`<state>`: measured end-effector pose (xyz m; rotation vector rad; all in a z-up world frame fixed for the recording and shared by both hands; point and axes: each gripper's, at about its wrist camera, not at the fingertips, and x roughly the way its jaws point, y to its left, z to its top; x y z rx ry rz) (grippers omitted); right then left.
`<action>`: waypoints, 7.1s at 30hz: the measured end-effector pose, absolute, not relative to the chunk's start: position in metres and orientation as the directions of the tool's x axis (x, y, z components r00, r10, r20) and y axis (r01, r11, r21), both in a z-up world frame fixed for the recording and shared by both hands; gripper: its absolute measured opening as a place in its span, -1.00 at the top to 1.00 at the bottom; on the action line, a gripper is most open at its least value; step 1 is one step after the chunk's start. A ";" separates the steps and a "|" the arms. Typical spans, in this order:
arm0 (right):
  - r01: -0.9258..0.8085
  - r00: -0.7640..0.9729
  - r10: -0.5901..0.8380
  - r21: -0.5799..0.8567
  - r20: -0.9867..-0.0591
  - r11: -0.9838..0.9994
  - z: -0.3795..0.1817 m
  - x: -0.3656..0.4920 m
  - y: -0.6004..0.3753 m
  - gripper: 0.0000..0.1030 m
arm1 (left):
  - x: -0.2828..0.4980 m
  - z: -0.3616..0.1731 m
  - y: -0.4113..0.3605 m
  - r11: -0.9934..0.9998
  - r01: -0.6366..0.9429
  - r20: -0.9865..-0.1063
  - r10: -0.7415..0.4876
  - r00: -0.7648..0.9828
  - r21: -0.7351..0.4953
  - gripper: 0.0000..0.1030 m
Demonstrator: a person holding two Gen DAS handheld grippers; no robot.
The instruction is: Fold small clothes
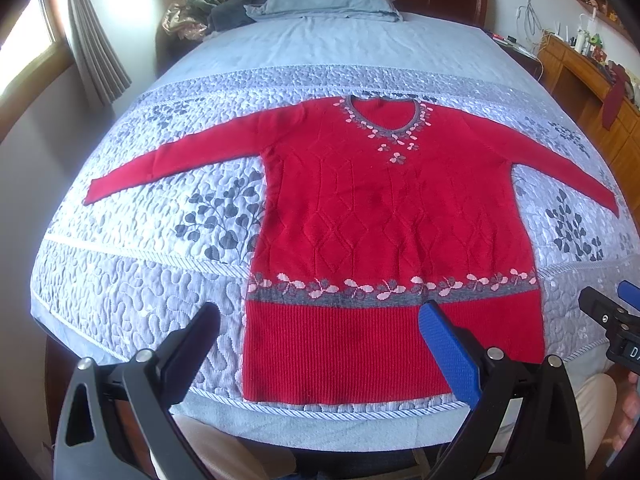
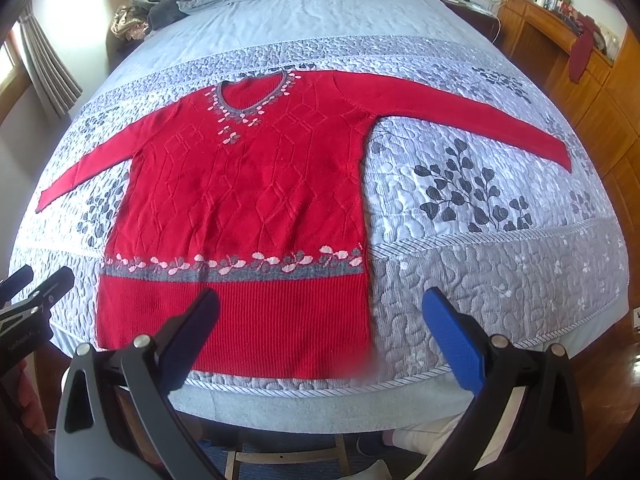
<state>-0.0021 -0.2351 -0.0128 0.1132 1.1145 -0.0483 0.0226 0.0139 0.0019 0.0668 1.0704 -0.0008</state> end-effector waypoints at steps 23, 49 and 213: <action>0.096 0.429 0.020 0.068 -0.903 0.993 -0.020 -0.001 -0.235 -0.95 | 0.024 0.000 0.016 0.998 0.030 -0.877 0.038 0.480 0.060 -0.93; 0.499 0.319 -0.087 0.089 -0.944 0.862 -0.099 0.157 -0.684 -0.93 | 0.229 -0.065 -0.239 0.979 0.203 -0.888 -0.076 0.453 0.020 -0.93; -0.114 0.238 0.215 0.192 -0.947 0.975 -0.125 0.340 -0.218 0.22 | 0.262 -0.116 0.388 0.775 -0.630 -0.933 0.181 0.310 -0.060 -0.14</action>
